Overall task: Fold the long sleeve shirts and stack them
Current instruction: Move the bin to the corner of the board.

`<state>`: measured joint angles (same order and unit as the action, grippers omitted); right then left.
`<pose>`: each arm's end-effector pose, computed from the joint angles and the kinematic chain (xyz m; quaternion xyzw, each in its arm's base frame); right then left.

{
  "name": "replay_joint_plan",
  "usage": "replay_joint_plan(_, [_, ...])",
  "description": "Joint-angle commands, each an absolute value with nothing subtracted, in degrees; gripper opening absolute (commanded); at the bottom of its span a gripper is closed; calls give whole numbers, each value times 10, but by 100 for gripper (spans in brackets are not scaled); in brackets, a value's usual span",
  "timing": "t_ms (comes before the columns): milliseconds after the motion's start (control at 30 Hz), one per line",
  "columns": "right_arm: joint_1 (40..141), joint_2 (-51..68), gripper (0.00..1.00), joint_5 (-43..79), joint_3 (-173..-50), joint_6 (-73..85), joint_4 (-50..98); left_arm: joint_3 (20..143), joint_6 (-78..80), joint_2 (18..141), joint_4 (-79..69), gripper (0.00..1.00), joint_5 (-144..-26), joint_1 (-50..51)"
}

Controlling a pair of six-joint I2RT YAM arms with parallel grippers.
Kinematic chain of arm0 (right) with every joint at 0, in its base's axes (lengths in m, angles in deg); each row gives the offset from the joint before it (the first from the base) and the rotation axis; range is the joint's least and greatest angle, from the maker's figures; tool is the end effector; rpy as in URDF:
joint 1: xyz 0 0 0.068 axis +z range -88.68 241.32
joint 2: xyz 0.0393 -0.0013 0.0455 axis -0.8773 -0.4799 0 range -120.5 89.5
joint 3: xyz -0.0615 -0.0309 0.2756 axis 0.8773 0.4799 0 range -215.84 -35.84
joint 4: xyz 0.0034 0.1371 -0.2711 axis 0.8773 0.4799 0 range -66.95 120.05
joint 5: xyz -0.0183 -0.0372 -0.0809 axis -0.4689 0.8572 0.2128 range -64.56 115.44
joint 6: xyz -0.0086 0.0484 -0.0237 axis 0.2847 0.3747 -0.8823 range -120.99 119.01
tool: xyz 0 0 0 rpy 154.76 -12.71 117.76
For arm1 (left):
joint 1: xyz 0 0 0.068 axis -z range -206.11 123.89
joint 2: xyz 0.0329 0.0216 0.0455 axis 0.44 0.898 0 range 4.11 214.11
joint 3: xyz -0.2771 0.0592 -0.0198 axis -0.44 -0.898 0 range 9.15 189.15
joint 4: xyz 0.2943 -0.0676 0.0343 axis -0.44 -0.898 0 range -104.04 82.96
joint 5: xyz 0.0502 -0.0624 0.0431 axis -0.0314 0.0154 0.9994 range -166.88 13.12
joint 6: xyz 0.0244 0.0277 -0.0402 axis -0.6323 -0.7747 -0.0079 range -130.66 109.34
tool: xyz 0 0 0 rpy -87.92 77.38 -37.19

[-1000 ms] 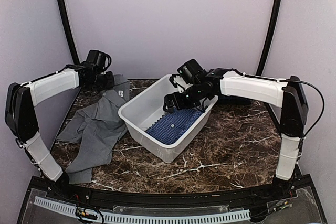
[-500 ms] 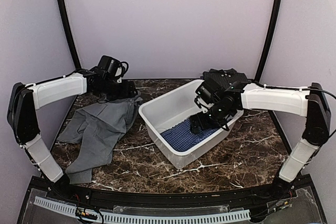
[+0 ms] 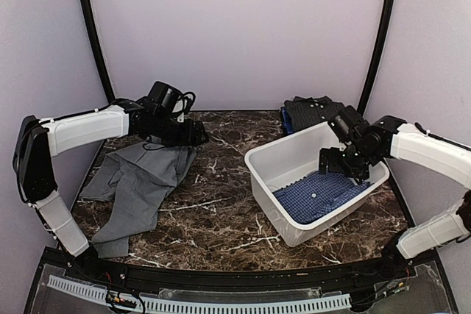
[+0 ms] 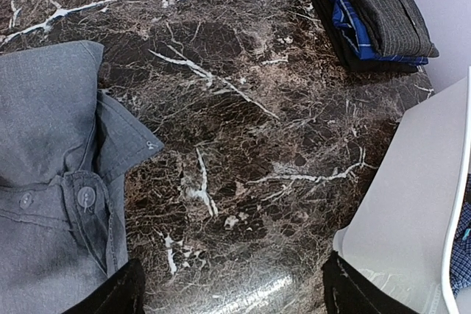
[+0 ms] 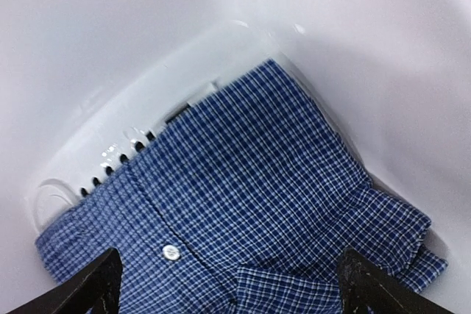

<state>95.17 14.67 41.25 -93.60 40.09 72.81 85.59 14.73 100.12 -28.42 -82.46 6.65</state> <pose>0.2427 0.1507 0.2515 0.0888 0.9666 0.0141 0.2398 0.3559 -0.2332 0.2747 0.0785 0.9055 -0.2402 0.3409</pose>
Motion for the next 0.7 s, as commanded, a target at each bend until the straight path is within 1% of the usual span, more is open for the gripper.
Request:
replay_joint_plan(0, [996,151,99,445,-1016,399,686,858,135,994,-294,82,-831,69])
replay_joint_plan(100, [1057,117,99,465,-1089,381,678,859,134,986,-296,82,-824,69])
replay_joint_plan(200, [1109,84,99,452,-1155,354,640,856,135,980,-297,82,-818,69])
replay_joint_plan(333, [1171,4,99,378,-1248,329,598,857,141,972,-312,83,-785,68])
replay_joint_plan(467, [1222,-89,99,299,-1328,329,572,858,169,958,-351,84,-697,56])
replay_joint_plan(667, [1268,-232,99,235,-1444,330,583,820,181,917,-336,84,-719,-3])
